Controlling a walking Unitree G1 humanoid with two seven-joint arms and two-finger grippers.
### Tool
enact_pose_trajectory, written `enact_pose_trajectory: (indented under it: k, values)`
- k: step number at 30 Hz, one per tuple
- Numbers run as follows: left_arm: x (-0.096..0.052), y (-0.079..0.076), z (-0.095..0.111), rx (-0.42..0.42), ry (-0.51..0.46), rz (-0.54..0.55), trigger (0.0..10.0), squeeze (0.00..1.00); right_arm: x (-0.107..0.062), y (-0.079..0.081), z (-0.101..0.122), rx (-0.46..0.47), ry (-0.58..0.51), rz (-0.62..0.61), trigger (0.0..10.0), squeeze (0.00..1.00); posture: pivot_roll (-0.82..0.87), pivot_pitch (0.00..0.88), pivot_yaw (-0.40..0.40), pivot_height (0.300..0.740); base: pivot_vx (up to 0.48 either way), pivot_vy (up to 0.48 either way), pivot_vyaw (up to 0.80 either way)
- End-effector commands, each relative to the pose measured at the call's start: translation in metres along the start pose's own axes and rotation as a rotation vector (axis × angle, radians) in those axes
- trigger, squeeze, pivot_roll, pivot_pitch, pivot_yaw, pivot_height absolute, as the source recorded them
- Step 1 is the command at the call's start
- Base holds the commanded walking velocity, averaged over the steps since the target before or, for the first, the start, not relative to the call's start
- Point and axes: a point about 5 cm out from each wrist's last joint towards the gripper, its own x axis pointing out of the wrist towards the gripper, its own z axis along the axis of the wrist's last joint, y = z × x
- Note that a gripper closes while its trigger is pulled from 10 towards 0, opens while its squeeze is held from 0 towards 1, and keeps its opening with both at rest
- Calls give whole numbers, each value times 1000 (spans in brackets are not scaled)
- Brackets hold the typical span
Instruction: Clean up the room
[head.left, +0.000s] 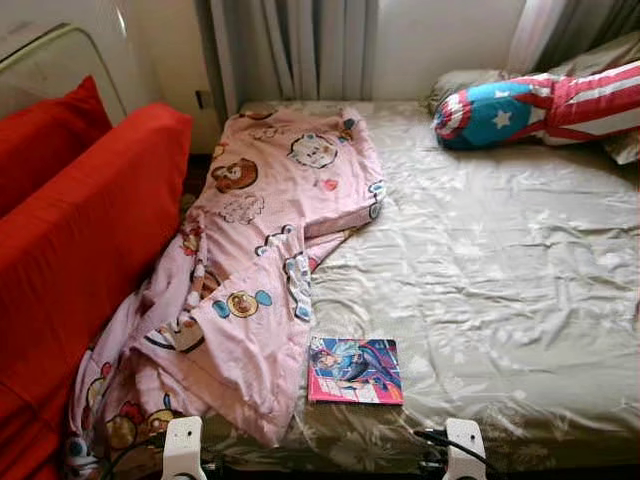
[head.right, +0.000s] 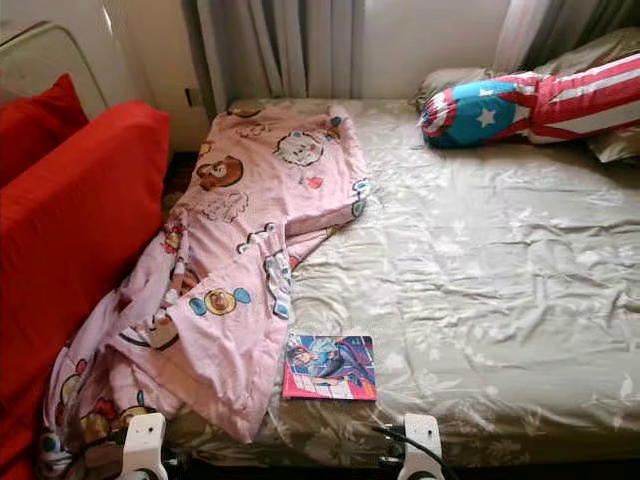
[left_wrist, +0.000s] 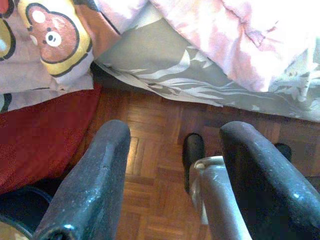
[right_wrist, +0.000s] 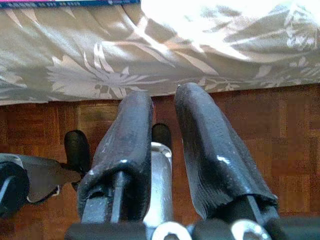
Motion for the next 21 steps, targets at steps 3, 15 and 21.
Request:
enact_pose_trajectory:
  k: [3,15,21]
  values:
    - [-4,0,-19,-18,49,0,10000,0,-4,-5,-14,8,31,-11,10000,0,-9,18,13,730,0,0,0]
    - [-7,-9,-32,-12,56,-21,10000,0,-12,-24,-29,-34,57,-50,10000,0,24,20,3,730,0,0,503]
    - [-6,-5,-27,15,35,-27,10000,0,-14,-22,-35,23,52,-63,10000,0,36,12,34,730,0,0,800]
